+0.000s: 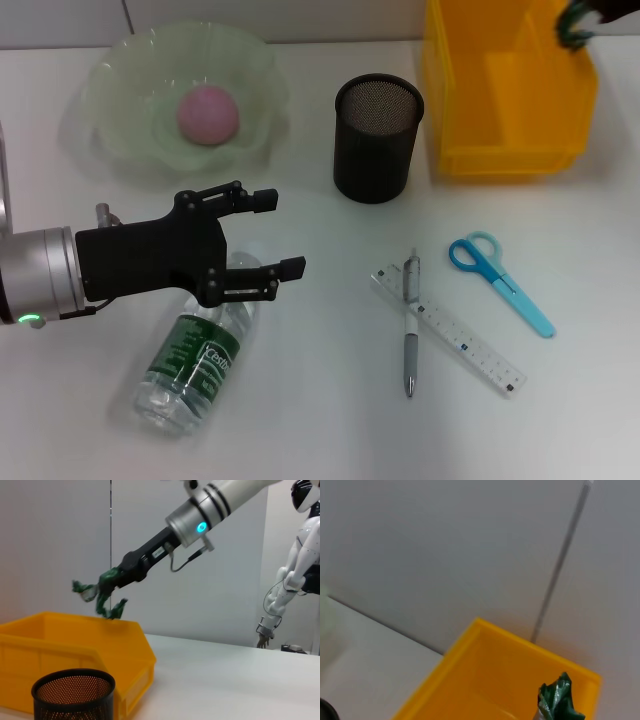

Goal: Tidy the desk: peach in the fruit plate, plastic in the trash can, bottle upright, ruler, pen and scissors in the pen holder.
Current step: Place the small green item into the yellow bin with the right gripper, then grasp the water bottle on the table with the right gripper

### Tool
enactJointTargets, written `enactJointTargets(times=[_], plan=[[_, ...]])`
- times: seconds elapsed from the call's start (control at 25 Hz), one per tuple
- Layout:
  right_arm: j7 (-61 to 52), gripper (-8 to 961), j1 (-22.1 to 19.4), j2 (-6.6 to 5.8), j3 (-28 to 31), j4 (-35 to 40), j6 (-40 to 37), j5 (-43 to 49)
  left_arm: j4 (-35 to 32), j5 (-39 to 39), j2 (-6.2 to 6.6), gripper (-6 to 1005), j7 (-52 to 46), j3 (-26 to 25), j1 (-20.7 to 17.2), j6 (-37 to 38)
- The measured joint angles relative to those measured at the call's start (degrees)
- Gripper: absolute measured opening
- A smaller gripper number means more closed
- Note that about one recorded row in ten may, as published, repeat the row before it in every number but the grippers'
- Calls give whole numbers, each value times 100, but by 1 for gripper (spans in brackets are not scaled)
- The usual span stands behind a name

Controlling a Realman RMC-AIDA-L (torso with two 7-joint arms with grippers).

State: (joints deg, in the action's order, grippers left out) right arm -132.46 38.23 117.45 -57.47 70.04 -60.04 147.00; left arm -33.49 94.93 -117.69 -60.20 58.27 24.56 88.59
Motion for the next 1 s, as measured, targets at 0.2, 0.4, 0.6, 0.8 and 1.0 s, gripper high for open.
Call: enactJointTargets(times=[0.2, 0.4, 0.6, 0.8, 1.0], plan=[[540, 128, 74, -70, 12, -567, 262, -727, 0, 2, 0, 837, 0, 0, 20, 0], [874, 155, -17, 0, -23, -659, 438, -849, 0, -21, 2, 837, 1, 0, 21, -1], [924, 261, -82, 35, 11, -702, 472, -890, 0, -29, 8, 836, 5, -8, 13, -1], [986, 405, -415, 79, 20, -309, 491, -1426, -48, -38, -19, 836, -45, -87, 6, 65], [2125, 524, -1349, 158, -14, 455, 31, -3461, -77, -85, -47, 836, -358, -476, 25, 326]])
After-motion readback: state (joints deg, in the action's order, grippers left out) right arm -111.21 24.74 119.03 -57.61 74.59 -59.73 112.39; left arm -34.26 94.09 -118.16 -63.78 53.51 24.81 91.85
